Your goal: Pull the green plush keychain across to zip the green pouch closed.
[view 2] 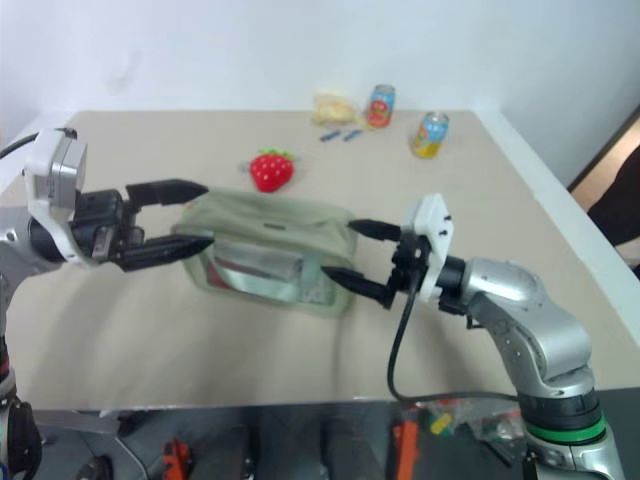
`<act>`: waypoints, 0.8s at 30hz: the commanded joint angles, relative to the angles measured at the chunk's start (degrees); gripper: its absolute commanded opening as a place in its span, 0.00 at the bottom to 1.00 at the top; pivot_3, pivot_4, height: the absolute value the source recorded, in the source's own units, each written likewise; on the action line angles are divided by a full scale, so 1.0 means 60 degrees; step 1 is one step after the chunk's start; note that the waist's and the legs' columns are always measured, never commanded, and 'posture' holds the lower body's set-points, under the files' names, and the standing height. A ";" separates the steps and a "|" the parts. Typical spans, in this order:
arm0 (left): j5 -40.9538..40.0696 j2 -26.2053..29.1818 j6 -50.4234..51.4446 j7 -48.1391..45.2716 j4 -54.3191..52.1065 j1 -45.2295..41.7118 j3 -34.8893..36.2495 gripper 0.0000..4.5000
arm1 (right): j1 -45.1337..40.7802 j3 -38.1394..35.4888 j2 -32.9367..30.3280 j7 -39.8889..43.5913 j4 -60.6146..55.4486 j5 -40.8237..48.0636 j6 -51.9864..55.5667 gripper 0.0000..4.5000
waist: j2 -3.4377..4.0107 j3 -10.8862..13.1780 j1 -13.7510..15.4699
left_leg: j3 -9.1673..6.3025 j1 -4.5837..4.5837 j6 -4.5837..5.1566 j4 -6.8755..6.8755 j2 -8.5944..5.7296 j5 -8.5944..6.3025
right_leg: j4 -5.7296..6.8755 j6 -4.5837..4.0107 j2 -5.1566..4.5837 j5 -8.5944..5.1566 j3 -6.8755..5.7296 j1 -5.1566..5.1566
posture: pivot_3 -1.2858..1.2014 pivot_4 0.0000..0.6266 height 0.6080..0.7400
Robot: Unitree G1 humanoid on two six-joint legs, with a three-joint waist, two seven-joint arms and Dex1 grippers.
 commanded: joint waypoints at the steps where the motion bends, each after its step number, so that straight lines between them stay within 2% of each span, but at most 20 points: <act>1: -0.0944 0.0065 0.0065 0.0681 -0.1236 0.0610 0.0539 0.99 | -0.0058 -0.0485 -0.0159 -0.0107 -0.0469 0.0347 0.0102 1.00 | 0.0000 0.0000 -0.0001 | 0.0002 0.0002 0.0000 0.0001 -0.0001 0.0000 | 0.0000 -0.0001 -0.0001 0.0000 0.0003 0.0002 | 0.52 0.24 1.00; 4: -0.1139 0.0288 -0.0109 0.0693 -0.2002 0.1685 0.0504 0.99 | -0.0097 -0.0611 -0.0238 -0.0125 -0.0515 0.0444 0.0201 1.00 | 0.0000 0.0000 -0.0005 | 0.0004 0.0012 -0.0002 0.0001 -0.0002 0.0001 | 0.0001 -0.0015 0.0000 -0.0008 0.0006 0.0008 | 0.52 0.24 1.00; 8: -0.0123 0.0528 -0.1236 0.0348 -0.2169 0.2852 0.0070 0.99 | -0.0014 -0.0707 -0.0341 -0.0137 -0.0673 0.0598 0.0349 1.00 | 0.0001 0.0000 -0.0013 | 0.0006 0.0021 -0.0003 -0.0002 0.0002 0.0002 | 0.0001 -0.0043 0.0006 -0.0021 0.0008 0.0006 | 0.52 0.24 1.00; 15: 0.0775 0.0140 -0.2392 0.0782 -0.1726 0.3127 -0.0758 0.99 | 0.0288 -0.0371 -0.0058 -0.0501 -0.1045 0.0504 0.0393 1.00 | 0.0001 -0.0001 -0.0009 | 0.0012 0.0020 0.0000 -0.0001 -0.0004 0.0007 | -0.0003 -0.0048 0.0002 -0.0022 0.0016 0.0008 | 0.52 0.24 1.00; 16: 0.0816 0.0115 -0.2449 0.0834 -0.1691 0.3082 -0.0862 1.00 | 0.0307 -0.0280 0.0004 -0.0567 -0.1041 0.0417 0.0354 0.88 | 0.0001 -0.0001 -0.0009 | 0.0015 0.0019 0.0000 -0.0001 -0.0004 0.0007 | -0.0006 -0.0047 0.0002 -0.0022 0.0019 0.0008 | 0.52 0.24 1.00; 18: 0.0901 0.0094 -0.2571 0.0882 -0.1662 0.3032 -0.1045 1.00 | 0.0327 -0.0178 0.0076 -0.0638 -0.1010 0.0286 0.0267 0.71 | 0.0001 -0.0001 -0.0009 | 0.0017 0.0018 0.0000 -0.0001 -0.0004 0.0007 | -0.0006 -0.0047 0.0003 -0.0021 0.0021 0.0006 | 0.52 0.24 1.00; 19: 0.0936 0.0070 -0.2616 0.0914 -0.1652 0.2995 -0.1142 1.00 | 0.0329 -0.0147 0.0124 -0.0681 -0.0960 0.0228 0.0244 0.67 | 0.0001 -0.0001 -0.0009 | 0.0017 0.0018 0.0000 -0.0002 -0.0004 0.0007 | -0.0006 -0.0046 0.0003 -0.0021 0.0021 0.0005 | 0.52 0.24 1.00; 24: 0.1066 0.0000 -0.2810 0.1041 -0.1489 0.2791 -0.1482 1.00 | 0.0487 -0.0002 0.0260 -0.0694 -0.0803 -0.0074 0.0041 0.26 | 0.0001 -0.0001 -0.0008 | 0.0016 0.0014 0.0000 -0.0009 -0.0003 0.0007 | -0.0006 -0.0046 0.0005 -0.0022 0.0018 -0.0001 | 0.52 0.24 1.00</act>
